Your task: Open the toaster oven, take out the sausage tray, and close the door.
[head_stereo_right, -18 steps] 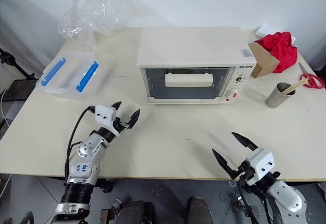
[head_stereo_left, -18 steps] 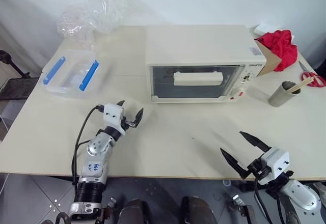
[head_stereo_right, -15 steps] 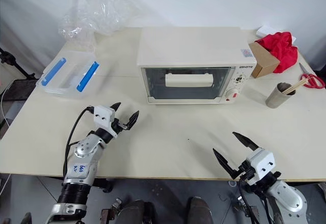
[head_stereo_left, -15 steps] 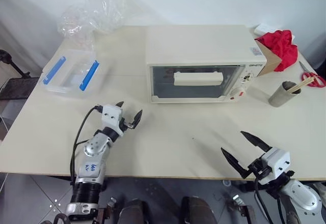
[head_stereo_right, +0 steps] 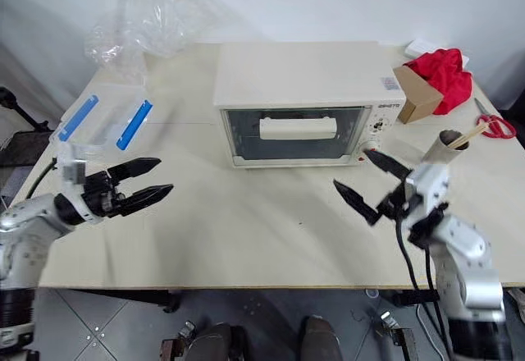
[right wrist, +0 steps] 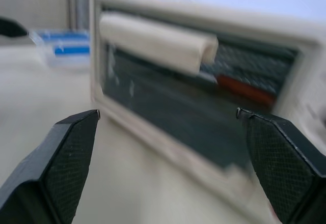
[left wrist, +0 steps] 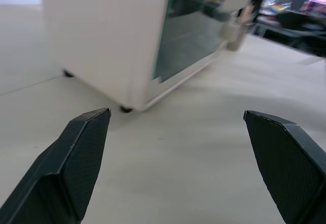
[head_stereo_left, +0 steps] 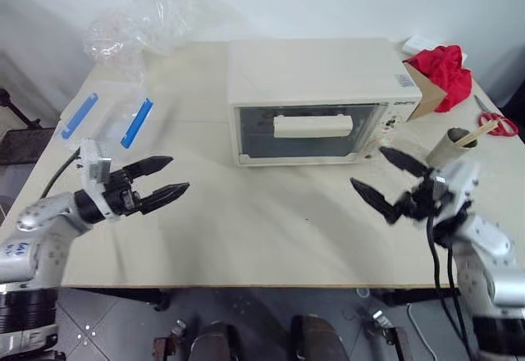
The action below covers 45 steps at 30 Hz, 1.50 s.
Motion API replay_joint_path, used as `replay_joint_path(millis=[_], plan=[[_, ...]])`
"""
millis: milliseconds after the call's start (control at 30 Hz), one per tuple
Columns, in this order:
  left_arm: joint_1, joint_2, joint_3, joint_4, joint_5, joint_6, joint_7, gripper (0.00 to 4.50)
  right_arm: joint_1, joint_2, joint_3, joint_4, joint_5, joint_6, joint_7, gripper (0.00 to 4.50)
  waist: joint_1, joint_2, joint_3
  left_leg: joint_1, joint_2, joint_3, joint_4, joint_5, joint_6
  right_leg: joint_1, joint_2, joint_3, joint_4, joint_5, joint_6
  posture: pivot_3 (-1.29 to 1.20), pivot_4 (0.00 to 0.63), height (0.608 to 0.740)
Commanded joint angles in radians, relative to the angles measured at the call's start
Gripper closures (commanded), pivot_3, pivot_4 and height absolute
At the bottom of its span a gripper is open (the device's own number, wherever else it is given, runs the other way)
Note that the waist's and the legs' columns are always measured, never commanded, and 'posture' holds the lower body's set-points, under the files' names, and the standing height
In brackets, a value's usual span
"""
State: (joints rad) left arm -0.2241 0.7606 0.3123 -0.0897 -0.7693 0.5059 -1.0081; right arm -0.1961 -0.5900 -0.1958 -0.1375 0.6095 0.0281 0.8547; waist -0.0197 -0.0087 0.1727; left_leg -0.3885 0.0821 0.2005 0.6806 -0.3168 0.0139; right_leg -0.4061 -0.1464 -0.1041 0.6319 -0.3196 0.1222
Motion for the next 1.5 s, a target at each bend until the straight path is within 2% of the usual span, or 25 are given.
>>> replay_joint_path(millis=[33,167,300,567,667,767,867,1167,1367,1500], plan=[[0.044,-0.001,-0.010,-0.085,-0.067,0.083,-0.018,0.05,-0.067,0.012,0.008,0.043,0.021,0.055,0.017,0.00,0.005,0.000,0.000,-0.001,0.000,0.000,0.000,-0.001,-0.001,-0.001,0.000,0.000,0.004,0.000,0.000,0.00,0.150,0.740],[0.093,-0.054,-0.008,-0.152,-0.048,0.068,0.039,0.05,-0.180,0.033,0.053,0.081,0.004,0.084,0.045,0.00,-0.001,-0.001,0.000,-0.004,0.000,0.004,0.001,-0.001,0.000,-0.004,0.000,-0.001,0.002,0.000,0.000,0.00,0.150,0.740],[0.143,-0.079,0.011,-0.175,-0.024,0.040,0.066,0.05,-0.215,0.054,0.077,0.052,0.006,0.105,0.060,0.00,-0.008,-0.001,0.000,-0.003,0.001,0.003,0.001,-0.001,0.000,-0.004,0.000,-0.001,0.004,0.000,0.000,0.00,0.150,0.740],[0.149,-0.068,0.063,-0.135,-0.038,0.042,0.078,0.05,-0.119,-0.020,0.126,-0.070,-0.063,0.039,0.212,0.00,-0.013,0.000,0.000,-0.003,0.001,0.004,0.000,-0.001,-0.001,-0.005,0.000,-0.001,0.004,0.000,0.000,0.00,0.150,0.740],[0.117,-0.073,0.076,-0.124,-0.070,0.061,0.070,0.05,-0.079,-0.032,0.132,-0.070,-0.143,-0.104,0.262,0.00,-0.014,0.000,0.000,-0.003,0.002,0.005,0.000,-0.001,-0.001,-0.005,0.001,-0.001,0.003,0.000,0.000,0.00,0.150,0.740],[0.059,-0.096,0.075,-0.103,-0.083,0.049,0.082,0.64,-0.069,-0.038,0.133,-0.013,-0.217,-0.239,0.294,0.00,-0.012,-0.001,0.000,-0.003,0.002,0.006,0.000,-0.001,-0.002,-0.005,0.001,-0.001,0.004,0.000,0.000,0.00,0.150,0.740],[-0.011,-0.120,0.059,-0.073,-0.078,0.039,0.096,1.60,-0.080,-0.034,0.128,0.029,-0.242,-0.294,0.295,0.00,-0.010,-0.001,0.000,-0.003,0.002,0.006,0.000,-0.001,-0.002,-0.005,0.001,-0.001,0.004,0.000,0.000,0.00,0.150,0.740],[-0.282,-0.255,-0.086,0.124,0.079,-0.098,0.114,4.43,-0.105,-0.024,0.138,0.088,-0.266,-0.351,0.270,0.00,-0.008,-0.002,0.001,-0.003,0.001,0.005,0.002,-0.001,-0.001,-0.004,0.002,-0.001,0.004,0.000,0.000,0.00,0.150,0.740],[-0.393,-0.334,-0.161,0.250,0.166,-0.187,0.095,4.49,-0.091,-0.029,0.138,0.080,-0.273,-0.359,0.245,0.00,-0.007,-0.003,0.001,-0.003,0.001,0.005,0.002,-0.001,-0.001,-0.004,0.002,-0.001,0.004,0.000,0.000,0.00,0.150,0.740],[-0.414,-0.346,-0.185,0.284,0.178,-0.196,0.050,4.49,-0.059,-0.038,0.130,0.057,-0.277,-0.352,0.226,0.00,-0.008,-0.003,0.002,-0.003,0.001,0.005,0.002,-0.001,-0.001,-0.004,0.002,-0.001,0.004,0.000,0.000,0.00,0.150,0.740]])
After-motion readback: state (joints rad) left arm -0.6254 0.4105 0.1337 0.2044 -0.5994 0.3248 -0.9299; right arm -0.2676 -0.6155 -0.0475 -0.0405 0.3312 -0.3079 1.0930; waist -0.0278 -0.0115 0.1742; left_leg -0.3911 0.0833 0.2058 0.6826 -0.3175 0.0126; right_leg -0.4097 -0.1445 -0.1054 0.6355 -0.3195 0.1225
